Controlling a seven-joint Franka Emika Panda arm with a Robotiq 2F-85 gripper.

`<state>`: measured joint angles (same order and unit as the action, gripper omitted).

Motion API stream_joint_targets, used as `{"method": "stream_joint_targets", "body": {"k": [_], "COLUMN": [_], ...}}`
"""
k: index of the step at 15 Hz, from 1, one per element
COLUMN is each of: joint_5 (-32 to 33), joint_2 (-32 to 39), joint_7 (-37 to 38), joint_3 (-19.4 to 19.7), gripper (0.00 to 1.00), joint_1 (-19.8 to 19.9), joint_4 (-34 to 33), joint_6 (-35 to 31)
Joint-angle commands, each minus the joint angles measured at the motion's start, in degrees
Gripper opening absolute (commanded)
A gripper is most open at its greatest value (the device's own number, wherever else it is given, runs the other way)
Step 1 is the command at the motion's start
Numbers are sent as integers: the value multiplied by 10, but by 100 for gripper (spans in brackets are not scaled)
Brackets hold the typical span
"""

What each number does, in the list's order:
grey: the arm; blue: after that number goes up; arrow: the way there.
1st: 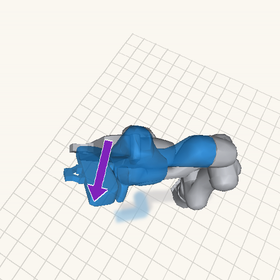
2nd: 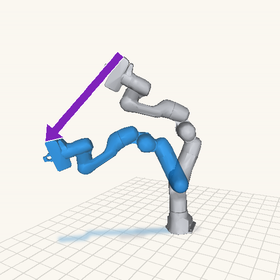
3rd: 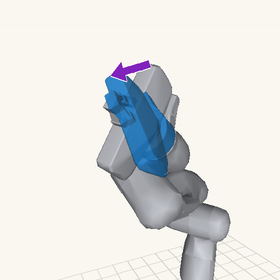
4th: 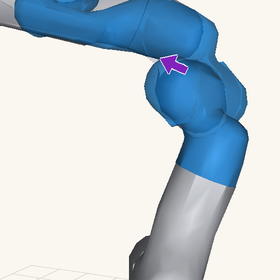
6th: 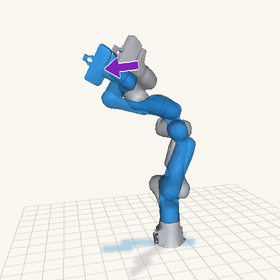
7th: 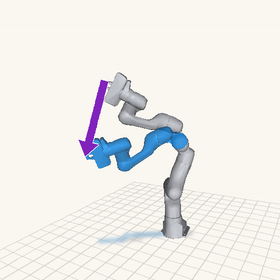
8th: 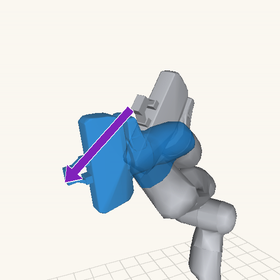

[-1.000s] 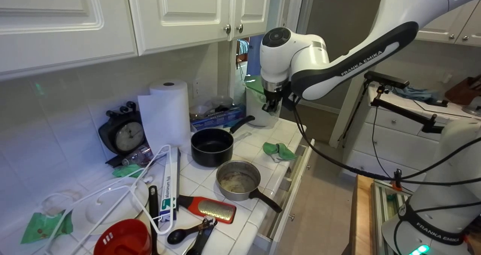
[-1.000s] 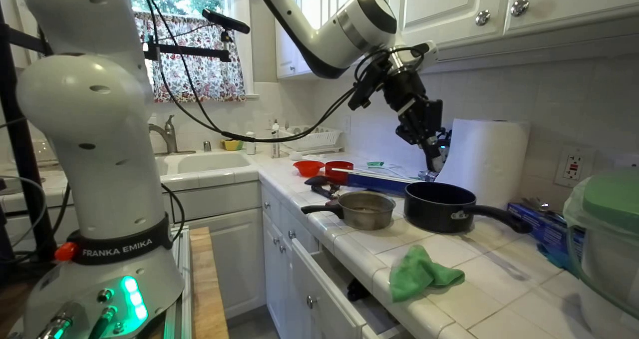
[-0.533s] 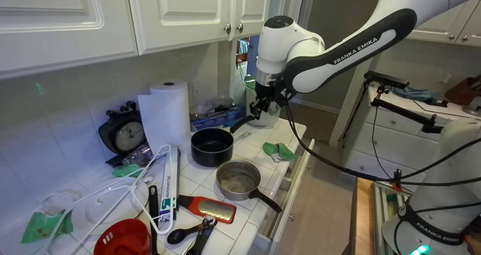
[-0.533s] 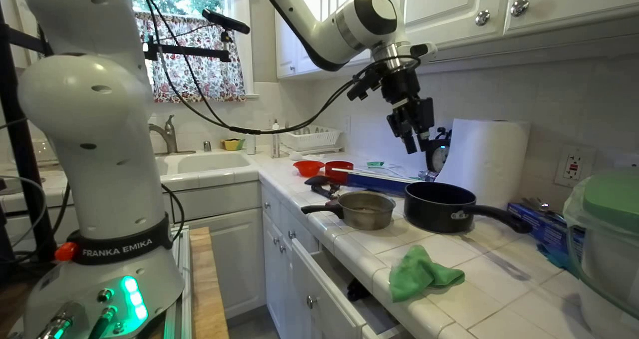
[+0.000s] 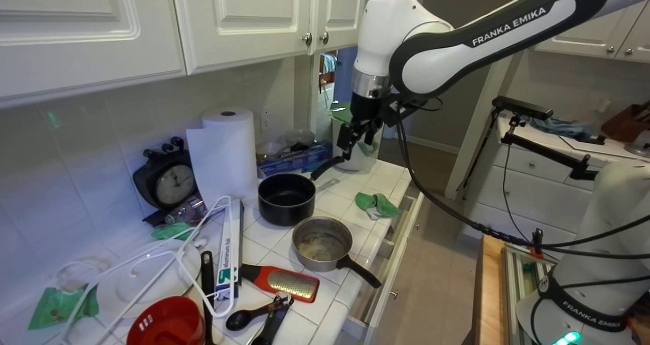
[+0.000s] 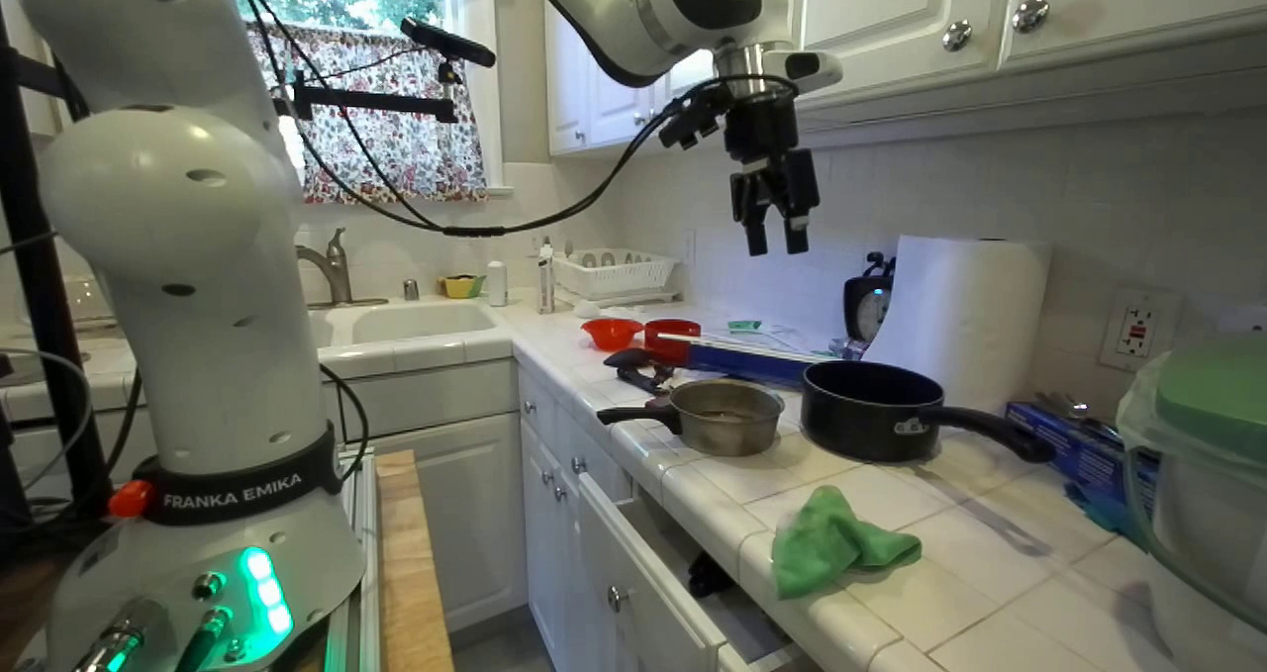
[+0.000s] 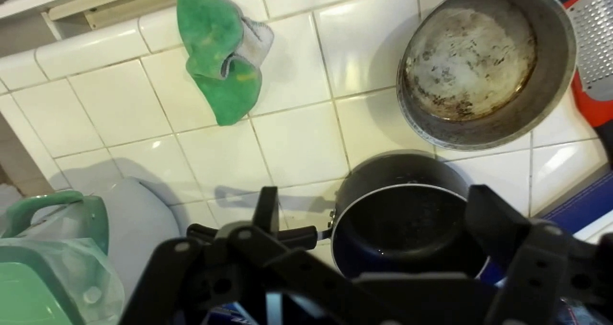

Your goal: Remove the green towel from the top of the pan

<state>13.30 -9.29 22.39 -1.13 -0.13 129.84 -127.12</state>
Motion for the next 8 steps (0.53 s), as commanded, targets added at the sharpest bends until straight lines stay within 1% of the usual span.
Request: {"method": "stream_joint_targets", "body": {"k": [1, 2, 4, 8], "joint_5": [-38, -15, -21, -21], "joint_2": [-52, -20, -34, -38], "joint_7": [-1, -2, -2, -2], "joint_3": [-12, -12, -17, -18], "gripper": [100, 100, 100, 100], "joint_1": [-2, 6, 6, 6], "joint_4": [20, 2, 5, 8], "joint_6": [50, 29, 44, 46]}}
